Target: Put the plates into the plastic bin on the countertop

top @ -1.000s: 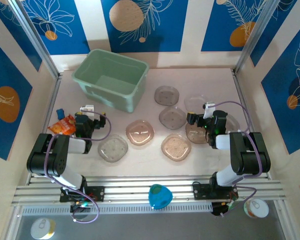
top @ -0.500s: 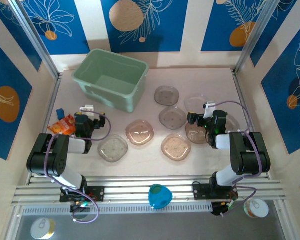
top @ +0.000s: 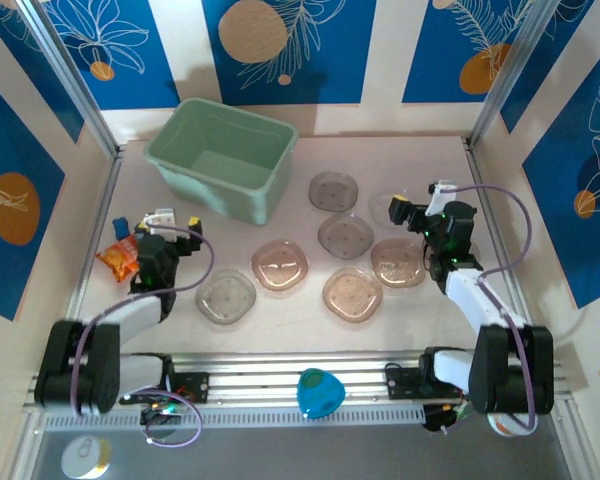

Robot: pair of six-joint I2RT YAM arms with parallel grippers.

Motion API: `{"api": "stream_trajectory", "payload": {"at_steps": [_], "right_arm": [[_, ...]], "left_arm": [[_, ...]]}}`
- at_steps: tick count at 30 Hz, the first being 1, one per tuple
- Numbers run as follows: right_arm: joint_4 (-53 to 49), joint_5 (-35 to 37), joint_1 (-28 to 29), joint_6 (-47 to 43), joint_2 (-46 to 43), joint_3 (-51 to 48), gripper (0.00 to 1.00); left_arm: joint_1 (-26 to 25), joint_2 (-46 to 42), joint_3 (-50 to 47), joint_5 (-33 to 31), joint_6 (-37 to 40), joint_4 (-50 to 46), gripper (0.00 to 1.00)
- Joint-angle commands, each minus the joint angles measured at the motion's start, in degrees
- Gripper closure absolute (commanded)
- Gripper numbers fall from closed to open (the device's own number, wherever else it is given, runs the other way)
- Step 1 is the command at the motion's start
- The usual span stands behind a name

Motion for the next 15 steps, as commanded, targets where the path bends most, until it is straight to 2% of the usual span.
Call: {"api": "stream_trajectory", "payload": {"at_steps": [1, 4, 7, 11, 15], "right_arm": [[-15.5, -3.8, -0.3, 5.5, -3.4, 4.5, 0.03], [-26.8, -9.0, 0.0, 9.0, -2.3, 11.1, 0.09], [-38.2, -15.4, 0.6, 10.3, 3.1, 19.9, 0.17], [-47.4, -20.9, 2.2, 11.7, 13.3, 30.6, 0.27], [-52.8, -21.0, 4.2, 12.2, 23.5, 39.9, 0.38]], "left_arm": [[0.4, -8.8, 4.4, -0.4, -3.2, -16.4, 0.0], [0.3, -14.1, 12.4, 0.7, -9.5, -32.6, 0.01], [0.3, -13.7, 22.7, 4.5, -16.8, -48.5, 0.03], [0.2, -6.4, 35.5, 11.5, -24.4, -63.3, 0.07], [0.1, 1.7, 45.1, 14.3, -27.3, -71.2, 0.12]]}}
